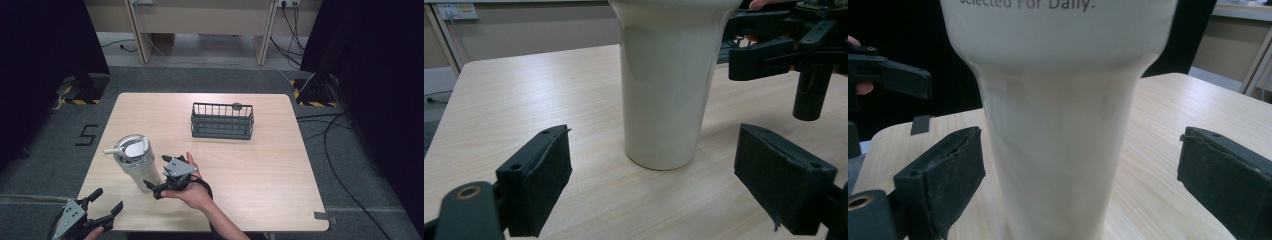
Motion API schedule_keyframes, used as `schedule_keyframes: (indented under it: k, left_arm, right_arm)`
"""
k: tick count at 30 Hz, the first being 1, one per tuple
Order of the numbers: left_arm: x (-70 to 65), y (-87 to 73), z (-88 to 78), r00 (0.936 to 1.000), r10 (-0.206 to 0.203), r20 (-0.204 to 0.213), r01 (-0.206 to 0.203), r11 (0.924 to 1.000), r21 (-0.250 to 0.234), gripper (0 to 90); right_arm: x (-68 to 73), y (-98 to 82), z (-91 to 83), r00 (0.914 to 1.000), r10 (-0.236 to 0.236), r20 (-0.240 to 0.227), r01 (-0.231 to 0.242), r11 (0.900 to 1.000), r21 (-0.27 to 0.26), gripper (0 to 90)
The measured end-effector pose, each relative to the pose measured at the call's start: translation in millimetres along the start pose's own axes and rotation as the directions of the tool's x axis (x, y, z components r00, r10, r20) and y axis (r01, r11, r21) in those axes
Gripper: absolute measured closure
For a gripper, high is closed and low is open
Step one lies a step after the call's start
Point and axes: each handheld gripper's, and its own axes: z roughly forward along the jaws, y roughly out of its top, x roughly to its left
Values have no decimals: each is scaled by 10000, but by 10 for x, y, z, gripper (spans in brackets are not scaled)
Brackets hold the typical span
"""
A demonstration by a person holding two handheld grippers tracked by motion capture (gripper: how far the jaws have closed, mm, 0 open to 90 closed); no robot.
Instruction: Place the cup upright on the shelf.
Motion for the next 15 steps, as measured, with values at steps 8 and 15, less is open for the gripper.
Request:
schedule_keyframes:
  k: [8,15]
  left_arm:
    - [0,-2,1,10000,18,20,-18,10000,6,146]
    - [-2,-3,2,10000,43,65,-43,10000,31,146]
  right_arm:
    - [57,13,181,9998,13,-201,-14,10000,-59,49]
    - [55,33,318,9996,22,-266,-27,9998,-182,50]
